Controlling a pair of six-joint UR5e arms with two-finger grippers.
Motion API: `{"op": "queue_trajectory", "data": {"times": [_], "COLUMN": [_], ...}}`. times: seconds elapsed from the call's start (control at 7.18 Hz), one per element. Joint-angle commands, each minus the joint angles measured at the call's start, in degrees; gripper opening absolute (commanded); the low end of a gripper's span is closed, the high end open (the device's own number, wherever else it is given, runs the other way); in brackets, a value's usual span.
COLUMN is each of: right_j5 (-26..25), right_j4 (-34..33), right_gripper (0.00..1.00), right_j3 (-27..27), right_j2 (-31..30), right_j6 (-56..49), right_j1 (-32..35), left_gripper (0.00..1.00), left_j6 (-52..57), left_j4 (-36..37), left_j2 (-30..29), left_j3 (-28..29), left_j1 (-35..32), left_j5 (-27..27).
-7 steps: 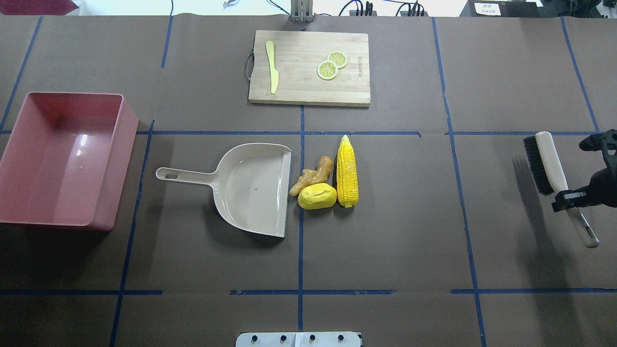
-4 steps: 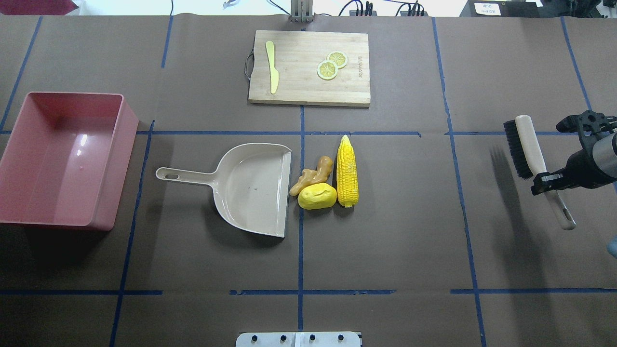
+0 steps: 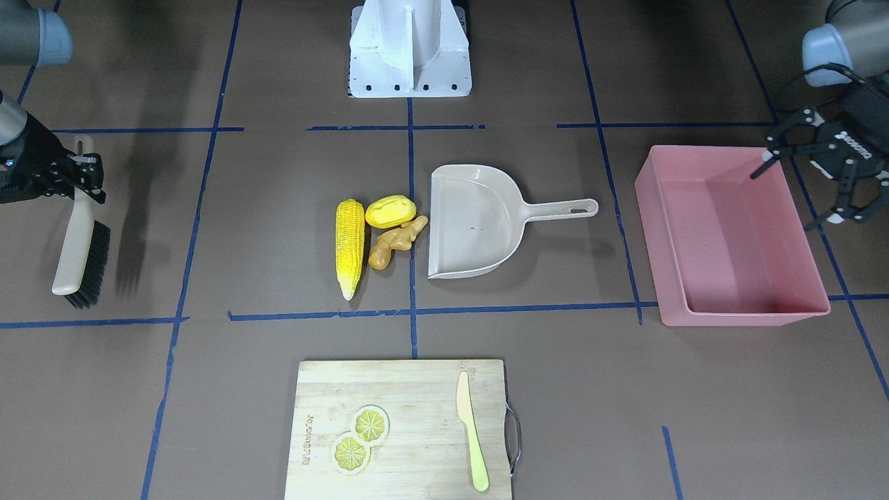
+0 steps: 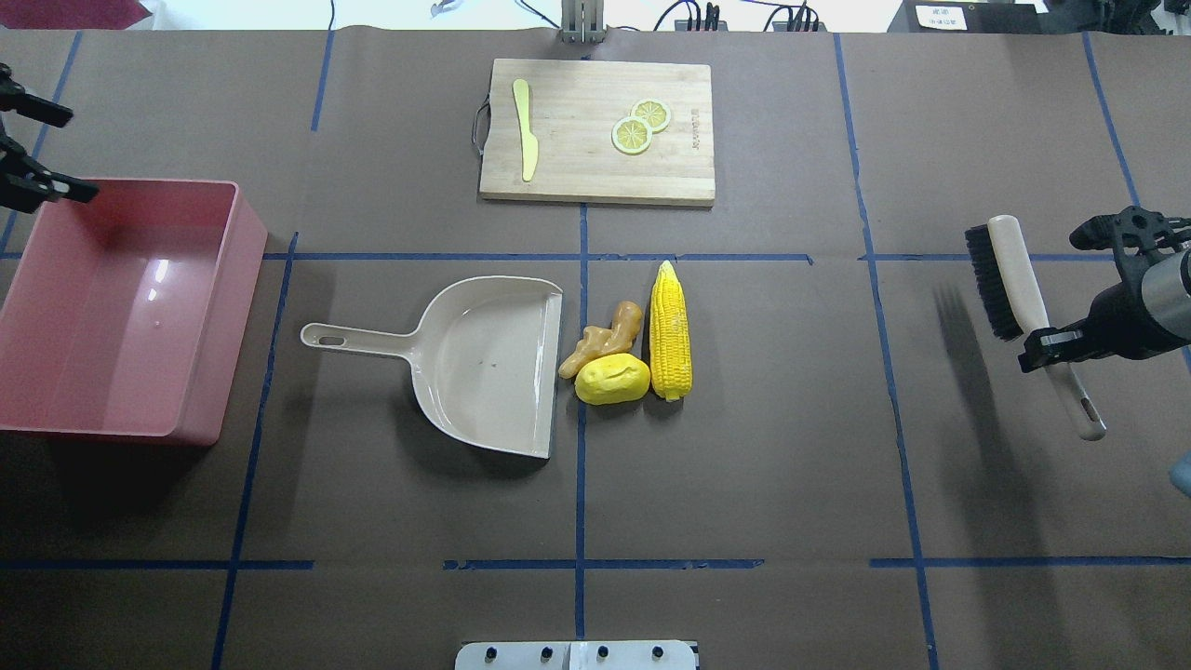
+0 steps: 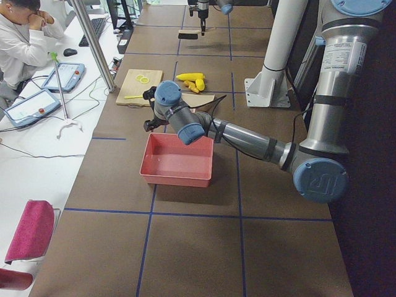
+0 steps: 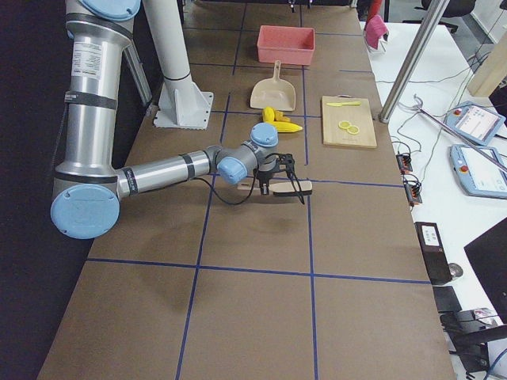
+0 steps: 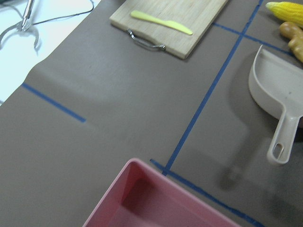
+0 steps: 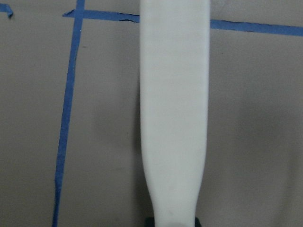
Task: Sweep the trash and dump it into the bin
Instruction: 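Reach the left gripper to the beige dustpan handle and grasp it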
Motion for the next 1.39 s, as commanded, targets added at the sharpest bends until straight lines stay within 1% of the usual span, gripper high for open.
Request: {"op": "queue_trajectory", "data": {"times": [0.0,0.14,0.42,0.56,0.84,1.11,1.25], "right_j5": [0.0,0.1,0.0,0.0,0.1,0.1,0.1], "right_j4": [0.0,0.0,0.1,0.1,0.1,0.2,0.2], "right_gripper": [0.00,0.00,0.00,0.00,0.00,0.00,0.00], "right_j3": [0.3,0.4,0.4,0.4,0.3,0.3,0.3], "right_j2": [0.0,0.0,-0.1,-0.1,-0.1,0.0,0.0], "right_j6": [0.0,0.0,0.0,0.0,0.0,0.0,0.0], "right_j1": [0.0,0.0,0.0,0.0,0.0,0.0,0.0], "left_gripper": [1.00,1.00,1.00,1.00,1.00,1.00,1.00], "left_j6": [0.3,0.5,1.3,2.9,7.2,8.3,8.3], "left_j4": [-0.2,-0.2,-0.5,-0.6,-0.9,-7.3,-8.7], "left_j2": [-3.6,-5.1,-6.5,-6.9,-7.1,-7.2,-7.6], "left_j3": [-1.0,-0.9,-0.5,0.3,2.7,7.9,9.7], "left_j1": [12.4,14.9,22.8,24.8,26.7,27.0,27.1], "left_j5": [0.6,1.9,10.9,12.3,12.3,12.3,12.3]}}
